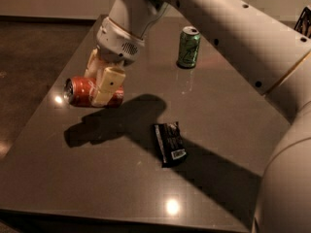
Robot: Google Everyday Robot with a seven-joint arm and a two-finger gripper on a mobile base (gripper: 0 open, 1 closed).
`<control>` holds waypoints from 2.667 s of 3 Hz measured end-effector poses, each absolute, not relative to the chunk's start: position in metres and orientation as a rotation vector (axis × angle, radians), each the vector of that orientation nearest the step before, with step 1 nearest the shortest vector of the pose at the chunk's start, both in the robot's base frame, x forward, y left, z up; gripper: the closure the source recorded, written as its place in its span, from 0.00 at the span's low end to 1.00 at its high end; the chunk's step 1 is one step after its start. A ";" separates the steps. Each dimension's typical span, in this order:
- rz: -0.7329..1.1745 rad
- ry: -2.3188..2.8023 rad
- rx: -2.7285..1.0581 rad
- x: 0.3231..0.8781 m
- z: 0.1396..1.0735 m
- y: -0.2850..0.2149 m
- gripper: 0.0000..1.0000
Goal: Place coke can upright
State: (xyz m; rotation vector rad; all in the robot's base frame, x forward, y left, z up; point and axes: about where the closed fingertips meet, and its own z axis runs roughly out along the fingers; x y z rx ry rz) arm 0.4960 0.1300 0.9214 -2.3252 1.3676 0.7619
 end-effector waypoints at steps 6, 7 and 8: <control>1.097 1.485 -1.398 0.543 0.939 0.113 1.00; 1.124 1.416 -1.351 0.547 0.937 0.110 1.00; 1.130 1.421 -1.347 0.546 0.935 0.111 1.00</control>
Offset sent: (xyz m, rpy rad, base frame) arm 0.0197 -0.0240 0.0302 0.4232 0.2026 -0.4126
